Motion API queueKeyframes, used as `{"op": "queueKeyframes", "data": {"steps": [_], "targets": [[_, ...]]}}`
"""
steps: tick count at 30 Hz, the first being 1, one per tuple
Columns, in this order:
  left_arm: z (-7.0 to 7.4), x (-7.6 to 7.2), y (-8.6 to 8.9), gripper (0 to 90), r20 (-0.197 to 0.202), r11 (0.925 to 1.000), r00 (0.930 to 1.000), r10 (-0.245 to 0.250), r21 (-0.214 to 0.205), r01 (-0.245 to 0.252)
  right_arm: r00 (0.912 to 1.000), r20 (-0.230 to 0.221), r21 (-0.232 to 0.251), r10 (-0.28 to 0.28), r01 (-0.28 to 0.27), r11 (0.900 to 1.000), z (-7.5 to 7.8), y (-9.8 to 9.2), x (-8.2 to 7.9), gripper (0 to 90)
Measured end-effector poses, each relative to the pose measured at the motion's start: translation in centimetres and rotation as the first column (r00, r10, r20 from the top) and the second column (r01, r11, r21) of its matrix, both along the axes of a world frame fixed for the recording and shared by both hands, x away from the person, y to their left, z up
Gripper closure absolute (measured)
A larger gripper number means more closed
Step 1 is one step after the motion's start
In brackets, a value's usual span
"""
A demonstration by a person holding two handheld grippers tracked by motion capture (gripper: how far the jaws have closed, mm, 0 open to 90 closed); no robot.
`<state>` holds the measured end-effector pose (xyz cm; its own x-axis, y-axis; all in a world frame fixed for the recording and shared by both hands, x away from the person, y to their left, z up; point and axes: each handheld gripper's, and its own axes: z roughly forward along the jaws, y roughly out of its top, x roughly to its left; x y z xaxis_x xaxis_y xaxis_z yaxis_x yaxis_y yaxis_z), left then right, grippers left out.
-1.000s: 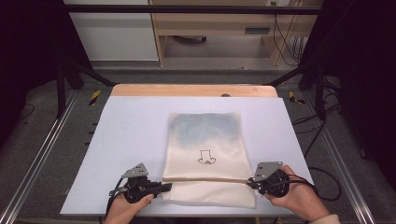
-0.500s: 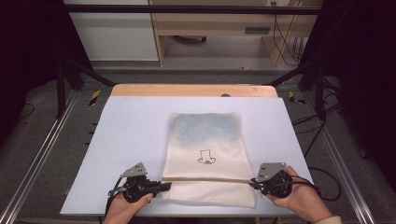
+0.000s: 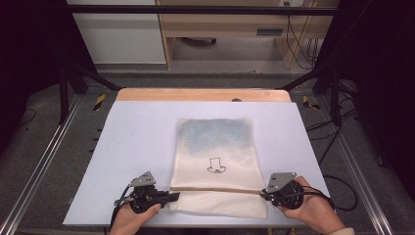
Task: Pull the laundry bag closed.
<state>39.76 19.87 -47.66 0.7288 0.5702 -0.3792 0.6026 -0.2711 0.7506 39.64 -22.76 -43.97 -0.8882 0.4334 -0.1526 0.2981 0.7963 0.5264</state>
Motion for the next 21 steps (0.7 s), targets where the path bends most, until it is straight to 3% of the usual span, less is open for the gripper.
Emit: {"op": "queueKeyframes", "data": {"steps": [8,12,15,21], "targets": [[-0.1,0.0,0.0,77.2,-0.001,0.9999,1.0000,0.005,0.012,-0.005,0.9999,-0.010,0.008,-0.006,0.006,0.9999,-0.4,0.1,0.0,81.7],[0.3,-0.2,0.3,60.0,0.033,0.9979,0.9983,0.048,0.042,-0.049,0.9998,-0.016,0.025,-0.009,0.009,0.9996,-0.5,0.1,0.0,75.6],[0.8,-0.5,0.7,46.2,0.063,0.9955,0.9944,0.084,0.037,-0.087,0.9999,-0.009,0.045,-0.014,0.014,0.9989,-0.4,0.2,-0.1,68.3],[1.6,-0.9,1.4,26.4,0.127,0.9863,0.9812,0.145,0.061,-0.153,0.9988,0.028,0.088,-0.041,0.038,0.9954,0.3,0.5,-0.3,47.0]]}}
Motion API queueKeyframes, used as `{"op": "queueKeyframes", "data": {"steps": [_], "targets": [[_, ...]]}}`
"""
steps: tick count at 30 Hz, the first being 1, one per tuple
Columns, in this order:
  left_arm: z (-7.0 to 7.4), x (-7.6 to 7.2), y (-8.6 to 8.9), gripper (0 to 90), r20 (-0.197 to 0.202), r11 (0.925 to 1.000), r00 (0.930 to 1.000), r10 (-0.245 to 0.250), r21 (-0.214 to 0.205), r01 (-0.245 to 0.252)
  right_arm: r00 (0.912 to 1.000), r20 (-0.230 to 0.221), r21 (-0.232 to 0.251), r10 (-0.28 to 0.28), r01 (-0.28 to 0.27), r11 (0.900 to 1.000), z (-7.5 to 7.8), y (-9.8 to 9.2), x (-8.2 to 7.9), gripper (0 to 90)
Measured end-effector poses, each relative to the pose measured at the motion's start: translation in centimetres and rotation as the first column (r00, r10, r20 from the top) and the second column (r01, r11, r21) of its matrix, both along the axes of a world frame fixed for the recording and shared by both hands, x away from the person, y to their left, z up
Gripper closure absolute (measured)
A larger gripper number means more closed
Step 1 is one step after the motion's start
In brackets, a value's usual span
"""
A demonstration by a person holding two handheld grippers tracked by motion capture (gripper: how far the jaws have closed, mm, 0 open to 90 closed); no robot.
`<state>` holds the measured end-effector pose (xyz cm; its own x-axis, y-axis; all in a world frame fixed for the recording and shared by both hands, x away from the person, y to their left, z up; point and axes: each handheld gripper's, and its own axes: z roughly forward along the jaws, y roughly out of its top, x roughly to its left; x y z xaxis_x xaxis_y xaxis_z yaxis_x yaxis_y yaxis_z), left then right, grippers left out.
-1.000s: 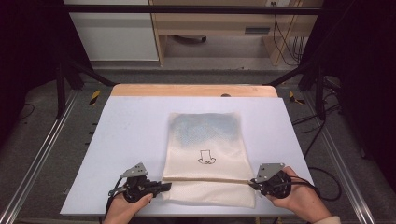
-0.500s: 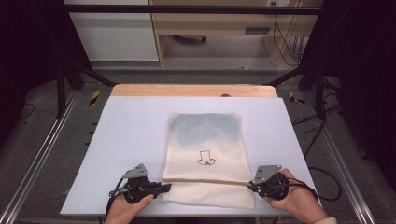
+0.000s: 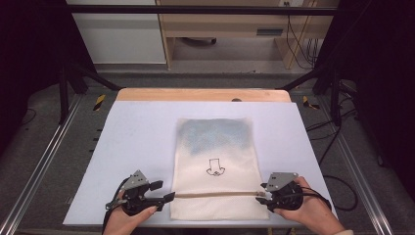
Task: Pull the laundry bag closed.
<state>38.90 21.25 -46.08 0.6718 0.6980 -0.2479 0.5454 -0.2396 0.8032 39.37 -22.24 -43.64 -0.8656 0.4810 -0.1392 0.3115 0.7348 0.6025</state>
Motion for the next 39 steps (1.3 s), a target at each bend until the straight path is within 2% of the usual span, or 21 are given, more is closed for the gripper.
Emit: {"op": "queueKeyframes", "data": {"steps": [3,4,9,11,16,20,24,28,31,34,36,39], "targets": [[0.2,0.2,0.2,20.9,0.028,0.9995,0.9994,0.020,0.023,-0.020,0.9994,0.021,0.016,-0.026,0.026,0.9996,0.3,0.3,0.1,34.0],[0.3,0.2,0.3,19.0,0.035,0.9991,0.9991,0.025,0.033,-0.026,0.9986,0.041,0.016,-0.034,0.033,0.9993,0.3,0.5,0.2,31.6],[0.5,0.4,0.4,13.7,0.065,0.9967,0.9970,0.042,0.067,-0.047,0.9942,0.061,0.038,-0.089,0.087,0.9955,0.5,1.0,0.9,18.8],[0.7,0.5,0.5,10.8,0.080,0.9948,0.9952,0.056,0.080,-0.063,0.9918,0.054,0.052,-0.116,0.113,0.9922,0.6,1.2,1.2,13.7],[0.9,0.7,1.1,6.8,0.105,0.9908,0.9908,0.086,0.095,-0.096,0.9859,0.065,0.093,-0.155,0.148,0.9845,1.1,2.0,1.7,7.5],[1.3,0.9,1.5,4.8,0.147,0.9840,0.9844,0.097,0.134,-0.117,0.9801,0.089,0.125,-0.178,0.166,0.9782,1.6,2.9,1.9,6.4],[1.5,1.1,2.0,3.8,0.173,0.9807,0.9781,0.116,0.137,-0.140,0.9719,0.105,0.161,-0.211,0.193,0.9679,2.1,3.9,2.3,6.4],[1.8,1.1,2.4,3.7,0.201,0.9783,0.9717,0.123,0.140,-0.153,0.9614,0.106,0.214,-0.254,0.227,0.9501,2.6,4.9,2.9,6.4],[2.1,1.1,2.6,3.6,0.225,0.9758,0.9651,0.134,0.140,-0.168,0.9485,0.120,0.245,-0.293,0.258,0.9346,2.9,5.5,3.4,6.5],[2.4,1.4,3.0,3.7,0.264,0.9711,0.9522,0.153,0.139,-0.194,0.9309,0.115,0.297,-0.347,0.301,0.9063,3.3,5.8,3.8,6.5],[2.6,1.5,3.4,3.7,0.288,0.9671,0.9432,0.165,0.141,-0.212,0.9154,0.112,0.329,-0.386,0.333,0.8837,3.6,5.8,4.0,6.6],[2.8,1.8,4.2,3.7,0.306,0.9633,0.9344,0.182,0.135,-0.232,0.8911,0.128,0.352,-0.436,0.370,0.8598,4.1,5.6,4.4,6.8]]}}
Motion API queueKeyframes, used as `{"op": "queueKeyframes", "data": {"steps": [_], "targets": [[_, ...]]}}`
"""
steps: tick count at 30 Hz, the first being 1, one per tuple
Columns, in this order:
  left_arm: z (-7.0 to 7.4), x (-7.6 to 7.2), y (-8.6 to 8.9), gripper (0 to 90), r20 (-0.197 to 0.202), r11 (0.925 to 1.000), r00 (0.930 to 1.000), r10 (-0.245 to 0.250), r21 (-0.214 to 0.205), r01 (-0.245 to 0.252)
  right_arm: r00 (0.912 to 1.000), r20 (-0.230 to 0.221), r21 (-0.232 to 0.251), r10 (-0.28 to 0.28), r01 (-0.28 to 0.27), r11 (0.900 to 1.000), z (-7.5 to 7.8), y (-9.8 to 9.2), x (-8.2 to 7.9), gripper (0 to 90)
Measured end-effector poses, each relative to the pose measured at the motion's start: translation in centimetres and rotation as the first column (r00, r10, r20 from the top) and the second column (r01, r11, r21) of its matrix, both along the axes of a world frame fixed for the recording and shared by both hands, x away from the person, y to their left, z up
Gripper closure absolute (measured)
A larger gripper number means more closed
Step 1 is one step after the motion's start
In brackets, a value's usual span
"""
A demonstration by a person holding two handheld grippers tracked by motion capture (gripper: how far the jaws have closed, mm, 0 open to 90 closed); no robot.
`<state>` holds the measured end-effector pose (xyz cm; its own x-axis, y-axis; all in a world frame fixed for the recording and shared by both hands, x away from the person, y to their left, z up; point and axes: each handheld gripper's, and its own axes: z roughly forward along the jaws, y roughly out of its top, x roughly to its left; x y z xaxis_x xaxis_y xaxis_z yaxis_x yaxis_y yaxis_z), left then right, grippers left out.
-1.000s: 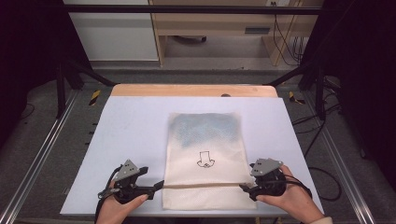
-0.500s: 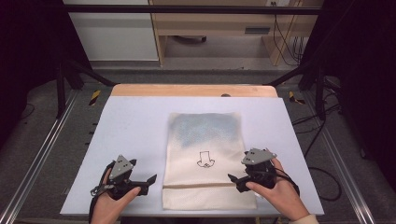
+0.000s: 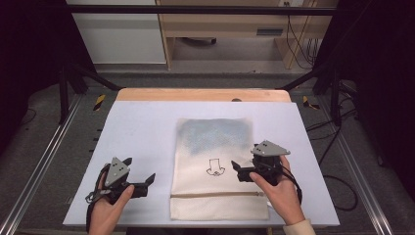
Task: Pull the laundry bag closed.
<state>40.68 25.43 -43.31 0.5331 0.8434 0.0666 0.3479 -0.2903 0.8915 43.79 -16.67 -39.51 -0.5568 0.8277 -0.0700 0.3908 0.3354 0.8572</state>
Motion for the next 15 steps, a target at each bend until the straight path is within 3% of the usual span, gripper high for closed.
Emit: {"op": "queueKeyframes", "data": {"steps": [8,15], "targets": [[0.5,0.6,2.7,3.7,0.037,0.9971,0.9964,0.076,-0.005,-0.076,0.9949,0.049,0.038,-0.088,0.086,0.9956,1.3,-2.5,0.2,6.8],[0.4,1.1,5.3,3.8,0.036,0.9896,0.9892,0.142,-0.028,-0.141,0.9852,0.078,0.073,-0.152,0.147,0.9865,1.9,-5.1,0.1,6.6]]}}
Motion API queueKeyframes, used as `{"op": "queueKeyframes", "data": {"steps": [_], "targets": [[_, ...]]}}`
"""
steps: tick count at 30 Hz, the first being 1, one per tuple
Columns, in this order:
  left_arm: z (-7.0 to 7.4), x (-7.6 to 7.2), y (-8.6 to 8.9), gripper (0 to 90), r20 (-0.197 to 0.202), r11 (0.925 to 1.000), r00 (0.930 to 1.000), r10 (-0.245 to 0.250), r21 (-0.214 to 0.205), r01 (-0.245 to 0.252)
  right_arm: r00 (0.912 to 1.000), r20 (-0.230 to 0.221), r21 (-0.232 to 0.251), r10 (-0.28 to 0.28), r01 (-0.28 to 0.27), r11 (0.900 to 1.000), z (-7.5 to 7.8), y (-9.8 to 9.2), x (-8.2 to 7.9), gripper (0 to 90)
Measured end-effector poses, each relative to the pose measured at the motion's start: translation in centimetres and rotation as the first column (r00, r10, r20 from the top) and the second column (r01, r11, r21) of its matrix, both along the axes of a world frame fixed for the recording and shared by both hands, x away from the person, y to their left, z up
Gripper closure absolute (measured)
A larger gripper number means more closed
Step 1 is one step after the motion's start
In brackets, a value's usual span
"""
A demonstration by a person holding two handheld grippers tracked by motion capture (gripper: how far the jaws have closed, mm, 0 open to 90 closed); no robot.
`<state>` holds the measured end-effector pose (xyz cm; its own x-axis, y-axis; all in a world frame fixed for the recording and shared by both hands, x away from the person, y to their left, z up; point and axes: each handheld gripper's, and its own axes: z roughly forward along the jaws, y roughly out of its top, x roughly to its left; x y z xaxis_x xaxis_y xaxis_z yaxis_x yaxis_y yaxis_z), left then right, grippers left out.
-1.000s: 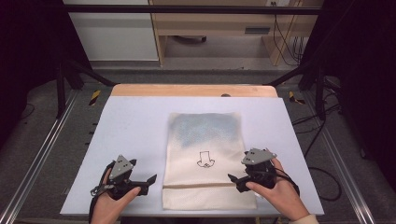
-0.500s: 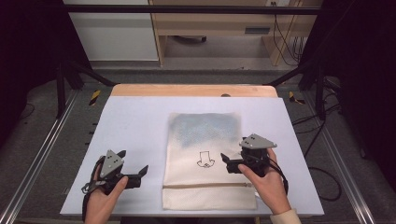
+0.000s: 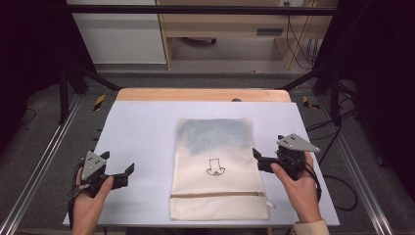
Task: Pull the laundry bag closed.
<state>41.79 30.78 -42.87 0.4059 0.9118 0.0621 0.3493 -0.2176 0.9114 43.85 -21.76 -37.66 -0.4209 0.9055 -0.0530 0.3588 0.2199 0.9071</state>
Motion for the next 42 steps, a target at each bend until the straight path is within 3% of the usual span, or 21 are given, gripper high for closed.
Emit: {"op": "queueKeyframes", "data": {"steps": [5,13,20,25,31,36,42], "targets": [[-0.2,0.3,1.3,3.8,0.003,0.9996,0.9996,0.027,-0.008,-0.027,0.9993,0.003,0.017,-0.038,0.037,0.9992,-0.1,-1.9,-0.1,6.5],[-0.8,1.1,2.3,3.8,-0.005,0.9995,0.9996,0.029,0.007,-0.029,0.9953,-0.015,0.000,-0.096,0.096,0.9954,-1.0,-4.8,-0.4,6.3],[-1.5,2.0,3.2,3.8,-0.023,0.9983,0.9991,0.037,0.046,-0.036,0.9898,-0.048,-0.009,-0.134,0.134,0.9910,-2.7,-6.9,-0.4,6.8],[-2.2,2.8,4.4,3.8,-0.029,0.9979,0.9981,0.054,0.038,-0.053,0.9865,-0.071,-0.027,-0.148,0.146,0.9889,-4.4,-7.8,-0.2,7.3],[-3.3,3.7,5.4,3.7,-0.052,0.9971,0.9965,0.066,0.041,-0.064,0.9875,-0.043,-0.042,-0.151,0.150,0.9878,-6.5,-8.6,0.1,7.4],[-4.0,4.1,5.3,3.8,-0.044,0.9975,0.9978,0.049,0.054,-0.046,0.9881,-0.033,-0.016,-0.150,0.149,0.9887,-8.4,-9.0,0.2,7.9],[-4.4,4.1,4.4,3.8,-0.009,0.9978,0.9997,-0.024,0.061,0.024,0.9903,-0.028,-0.002,-0.136,0.136,0.9907,-9.9,-8.9,0.2,7.9]]}}
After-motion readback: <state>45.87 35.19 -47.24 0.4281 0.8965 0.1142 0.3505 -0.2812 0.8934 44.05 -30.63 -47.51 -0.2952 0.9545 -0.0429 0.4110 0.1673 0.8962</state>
